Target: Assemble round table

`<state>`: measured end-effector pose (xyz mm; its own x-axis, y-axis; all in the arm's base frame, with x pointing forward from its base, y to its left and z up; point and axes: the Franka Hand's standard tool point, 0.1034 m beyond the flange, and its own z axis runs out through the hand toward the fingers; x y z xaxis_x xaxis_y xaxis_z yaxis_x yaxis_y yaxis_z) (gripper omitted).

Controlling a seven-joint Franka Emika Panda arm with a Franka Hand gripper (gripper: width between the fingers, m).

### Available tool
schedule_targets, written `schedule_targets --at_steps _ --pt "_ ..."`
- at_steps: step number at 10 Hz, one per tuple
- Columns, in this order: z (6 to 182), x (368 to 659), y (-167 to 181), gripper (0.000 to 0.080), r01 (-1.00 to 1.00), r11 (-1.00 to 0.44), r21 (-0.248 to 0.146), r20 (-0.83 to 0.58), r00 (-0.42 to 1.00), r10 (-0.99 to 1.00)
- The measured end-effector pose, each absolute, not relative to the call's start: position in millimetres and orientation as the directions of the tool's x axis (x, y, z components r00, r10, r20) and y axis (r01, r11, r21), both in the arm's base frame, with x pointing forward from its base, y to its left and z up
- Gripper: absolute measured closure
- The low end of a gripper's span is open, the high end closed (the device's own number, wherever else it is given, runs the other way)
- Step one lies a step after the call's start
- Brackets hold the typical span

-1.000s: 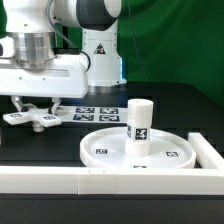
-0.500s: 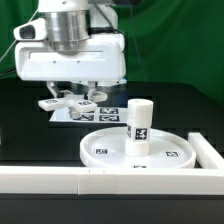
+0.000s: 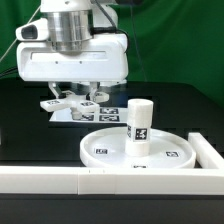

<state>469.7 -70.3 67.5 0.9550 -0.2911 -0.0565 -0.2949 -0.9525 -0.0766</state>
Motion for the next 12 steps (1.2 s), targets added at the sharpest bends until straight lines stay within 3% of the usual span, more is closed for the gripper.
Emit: schedule_targets --at_steps 3,5,9,10,12 --pt "95.9 485 -40 0.0357 -0.308 -0.945 -0.107 -0.053 0.951 -0.304" --pt "114.4 492 -11 0.0357 -0.354 -0.929 -0.104 -0.059 0.935 -0.35" --pt "109.7 491 -14 0.0357 -0.325 -0.94 -0.105 -0.058 0.946 -0.32" --pt "116.3 496 -7 0.0357 -0.294 -0.952 -0.087 -0.063 0.955 -0.289" --pt "130.0 513 8 0.0357 -0.255 -0.962 -0.096 -0.068 0.966 -0.249"
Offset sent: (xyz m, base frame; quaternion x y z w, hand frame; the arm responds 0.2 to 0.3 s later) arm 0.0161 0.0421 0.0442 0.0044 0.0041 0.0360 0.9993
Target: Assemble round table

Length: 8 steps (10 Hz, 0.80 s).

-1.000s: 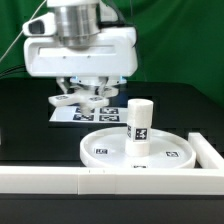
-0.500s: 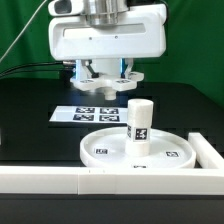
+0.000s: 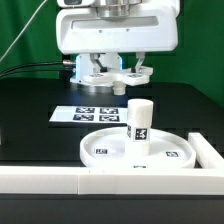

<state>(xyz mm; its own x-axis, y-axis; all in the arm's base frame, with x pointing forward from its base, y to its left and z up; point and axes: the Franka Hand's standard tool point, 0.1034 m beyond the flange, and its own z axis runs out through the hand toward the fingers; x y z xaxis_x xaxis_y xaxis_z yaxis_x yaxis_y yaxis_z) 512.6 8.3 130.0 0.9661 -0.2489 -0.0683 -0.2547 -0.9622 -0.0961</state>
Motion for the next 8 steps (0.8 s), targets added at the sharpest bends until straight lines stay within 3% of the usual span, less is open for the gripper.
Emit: schedule_targets --at_steps 4,5,8 --pt "127.4 512 8 0.0357 -0.257 -0.962 -0.095 -0.066 0.966 -0.251" --pt "129.6 515 12 0.0357 -0.205 -0.976 -0.078 -0.063 0.978 -0.2" --pt "139.9 544 43 0.0357 -0.155 -0.985 -0.076 -0.077 0.986 -0.149"
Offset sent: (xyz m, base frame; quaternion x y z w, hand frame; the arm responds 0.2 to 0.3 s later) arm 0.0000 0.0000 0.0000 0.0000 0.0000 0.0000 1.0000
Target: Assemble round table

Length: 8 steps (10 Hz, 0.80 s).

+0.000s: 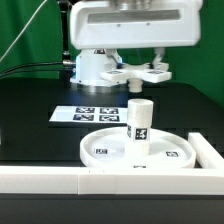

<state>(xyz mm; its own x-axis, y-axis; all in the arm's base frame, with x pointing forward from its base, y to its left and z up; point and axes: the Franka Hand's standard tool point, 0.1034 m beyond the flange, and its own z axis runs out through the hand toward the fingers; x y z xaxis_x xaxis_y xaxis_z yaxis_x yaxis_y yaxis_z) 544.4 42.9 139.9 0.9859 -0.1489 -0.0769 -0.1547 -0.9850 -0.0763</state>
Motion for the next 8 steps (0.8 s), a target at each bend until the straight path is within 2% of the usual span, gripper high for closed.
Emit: schedule_targets --at_steps 3,5,8 --pt "137.2 542.7 39.8 0.0357 -0.151 -0.986 -0.075 -0.076 0.986 -0.145" --pt "133.2 542.6 36.0 0.0357 -0.076 -0.994 -0.072 -0.074 0.995 -0.071" --pt "128.0 547.2 39.8 0.0357 -0.005 -0.999 -0.049 -0.073 0.997 -0.002"
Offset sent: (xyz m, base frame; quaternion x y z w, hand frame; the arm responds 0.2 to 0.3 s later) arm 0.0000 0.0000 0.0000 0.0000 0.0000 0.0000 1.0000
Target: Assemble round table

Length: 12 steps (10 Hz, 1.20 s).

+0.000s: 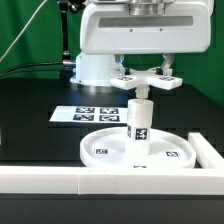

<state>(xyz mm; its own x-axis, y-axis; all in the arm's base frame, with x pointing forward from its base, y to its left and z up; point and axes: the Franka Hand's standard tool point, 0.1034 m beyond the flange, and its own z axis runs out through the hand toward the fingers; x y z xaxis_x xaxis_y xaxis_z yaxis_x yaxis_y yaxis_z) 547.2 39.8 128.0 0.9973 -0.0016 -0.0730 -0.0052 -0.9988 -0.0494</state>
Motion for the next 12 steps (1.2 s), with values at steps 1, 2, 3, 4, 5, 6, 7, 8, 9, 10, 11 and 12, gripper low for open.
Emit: schedule_targets --at_steps 1,2,3,4,5,6,7,8,9,10,11,12 --pt "128.1 547 39 0.0357 -0.007 -0.999 -0.05 -0.073 0.997 -0.003" --pt "127.8 547 39 0.0357 -0.007 -0.999 -0.05 -0.074 0.997 -0.003" --pt "127.5 547 39 0.0357 -0.007 -0.999 -0.049 -0.074 0.997 -0.003" --pt "126.4 547 39 0.0357 -0.002 -0.999 -0.049 -0.076 0.997 0.002" --pt "124.6 548 39 0.0357 0.01 -0.999 -0.048 -0.076 0.997 0.014" --pt "124.0 550 39 0.0357 0.014 -0.999 -0.047 -0.076 0.997 0.017" --pt "123.9 554 40 0.0357 0.015 -0.999 -0.046 -0.077 0.997 0.018" --pt "123.8 556 40 0.0357 0.016 -0.999 -0.046 -0.074 0.997 0.019" --pt "122.4 556 40 0.0357 0.016 -0.999 -0.045 -0.074 0.997 0.019" --pt "117.7 554 39 0.0357 0.015 -0.999 -0.042 -0.082 0.996 0.019" --pt "115.5 554 39 0.0357 0.014 -0.999 -0.041 -0.083 0.996 0.018" --pt "113.0 554 37 0.0357 0.013 -0.999 -0.039 -0.078 0.997 0.016"
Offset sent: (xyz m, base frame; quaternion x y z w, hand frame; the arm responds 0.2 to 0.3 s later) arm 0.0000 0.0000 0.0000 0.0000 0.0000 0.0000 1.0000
